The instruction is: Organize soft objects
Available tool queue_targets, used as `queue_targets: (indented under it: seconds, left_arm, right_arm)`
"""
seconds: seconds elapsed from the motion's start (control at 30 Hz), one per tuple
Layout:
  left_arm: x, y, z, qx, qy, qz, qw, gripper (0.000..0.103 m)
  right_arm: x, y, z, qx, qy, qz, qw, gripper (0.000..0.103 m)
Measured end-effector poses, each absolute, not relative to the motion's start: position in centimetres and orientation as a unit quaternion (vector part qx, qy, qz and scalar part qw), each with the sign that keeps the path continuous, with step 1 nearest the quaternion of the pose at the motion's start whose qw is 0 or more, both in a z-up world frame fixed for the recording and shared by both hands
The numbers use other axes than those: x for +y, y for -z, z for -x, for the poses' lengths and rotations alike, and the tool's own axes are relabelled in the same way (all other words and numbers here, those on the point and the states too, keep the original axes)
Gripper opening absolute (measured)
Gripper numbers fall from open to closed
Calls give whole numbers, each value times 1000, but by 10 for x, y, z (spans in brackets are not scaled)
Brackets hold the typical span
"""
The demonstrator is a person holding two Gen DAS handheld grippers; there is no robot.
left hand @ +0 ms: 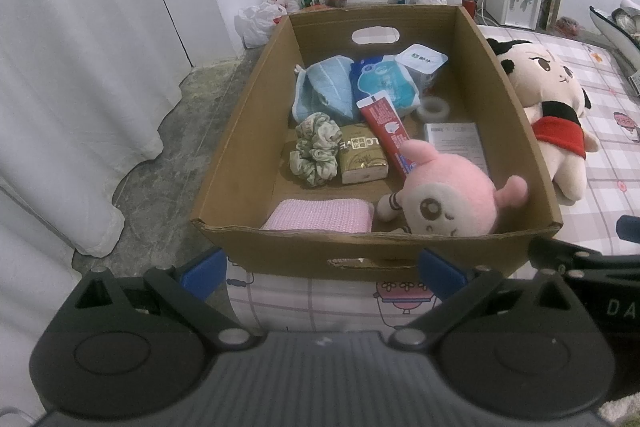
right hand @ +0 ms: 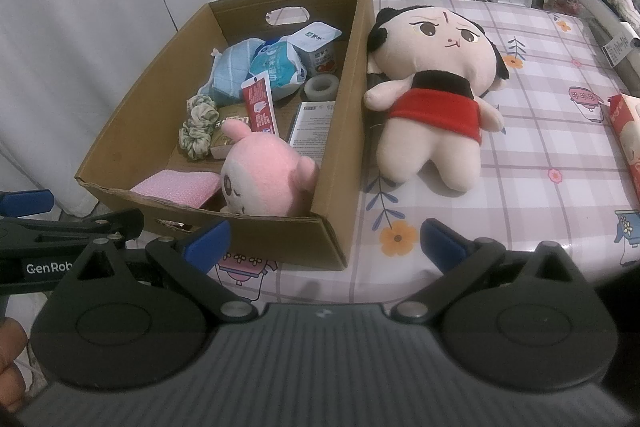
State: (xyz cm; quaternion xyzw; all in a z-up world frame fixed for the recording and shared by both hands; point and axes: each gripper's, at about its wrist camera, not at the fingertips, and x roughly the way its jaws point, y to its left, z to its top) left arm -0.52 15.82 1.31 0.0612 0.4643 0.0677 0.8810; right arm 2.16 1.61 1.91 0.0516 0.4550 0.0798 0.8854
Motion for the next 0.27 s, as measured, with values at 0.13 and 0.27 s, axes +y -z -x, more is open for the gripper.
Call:
queue_targets:
  seconds: [0.13, 0.27]
  left_arm:
    - [158, -13, 5, 465, -68, -60, 881, 103]
    - [158, -12, 5, 465, -68, -61, 880, 103]
  right_arm:
    - [14, -19, -22, 457, -80, -52, 884, 102]
    - [14, -18, -22, 457, -80, -51, 884, 102]
